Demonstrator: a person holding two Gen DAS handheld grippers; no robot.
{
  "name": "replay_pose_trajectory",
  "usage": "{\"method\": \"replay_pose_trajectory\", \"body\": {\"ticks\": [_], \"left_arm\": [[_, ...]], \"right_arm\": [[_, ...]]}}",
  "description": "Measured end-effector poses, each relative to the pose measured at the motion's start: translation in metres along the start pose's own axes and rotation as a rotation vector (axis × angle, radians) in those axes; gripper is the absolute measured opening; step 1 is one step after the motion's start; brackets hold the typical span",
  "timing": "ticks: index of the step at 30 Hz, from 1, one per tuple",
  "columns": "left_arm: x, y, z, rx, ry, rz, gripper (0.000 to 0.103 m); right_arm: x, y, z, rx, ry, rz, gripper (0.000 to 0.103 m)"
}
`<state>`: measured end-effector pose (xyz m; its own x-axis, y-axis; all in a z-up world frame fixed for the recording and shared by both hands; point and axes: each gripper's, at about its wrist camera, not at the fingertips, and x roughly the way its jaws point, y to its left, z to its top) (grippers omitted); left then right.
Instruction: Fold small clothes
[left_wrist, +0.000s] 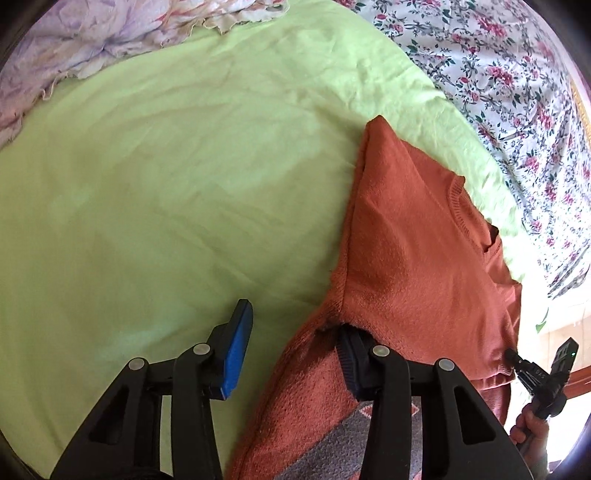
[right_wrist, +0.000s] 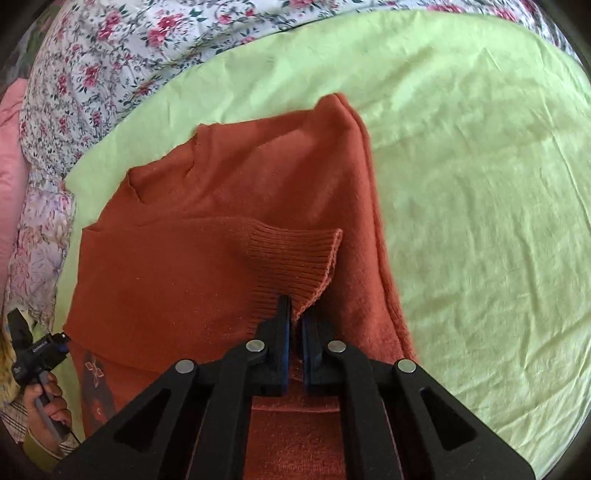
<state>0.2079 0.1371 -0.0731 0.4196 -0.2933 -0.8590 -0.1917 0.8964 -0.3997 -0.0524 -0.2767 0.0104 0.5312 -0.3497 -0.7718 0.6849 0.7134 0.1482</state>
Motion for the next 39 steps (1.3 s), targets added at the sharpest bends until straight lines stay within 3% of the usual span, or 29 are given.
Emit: {"method": "replay_pose_trajectory", "body": {"ticks": [7,16,19,29,39], "left_arm": [[-0.025,-0.009,-0.016,0.119,0.034,-0.003,0.045],[-0.063,-0.004,-0.075,0.203,0.125,-0.03,0.054],[-0.071,0.002,-0.1,0.219,0.169,-0.021,0.059],[-0.084,0.045,-0.169,0.215,0.315,-0.053,0.061],[-0.092,0.051,-0.211,0.283,0.326,-0.061,0.062]], "right_arm": [[-0.042,0.001,-0.011,0.029,-0.074,0.019,0.027],[-0.085,0.007,-0.069,-0.002,-0.056,0.04,0.035],[-0.097,0.001,-0.093,0.011,-0.052,0.035,0.036],[-0.135,-0.043,-0.183,0.125,-0.056,0.048,0.036],[-0.134,-0.078,-0.256,0.227,-0.023,0.142,0.036]]}}
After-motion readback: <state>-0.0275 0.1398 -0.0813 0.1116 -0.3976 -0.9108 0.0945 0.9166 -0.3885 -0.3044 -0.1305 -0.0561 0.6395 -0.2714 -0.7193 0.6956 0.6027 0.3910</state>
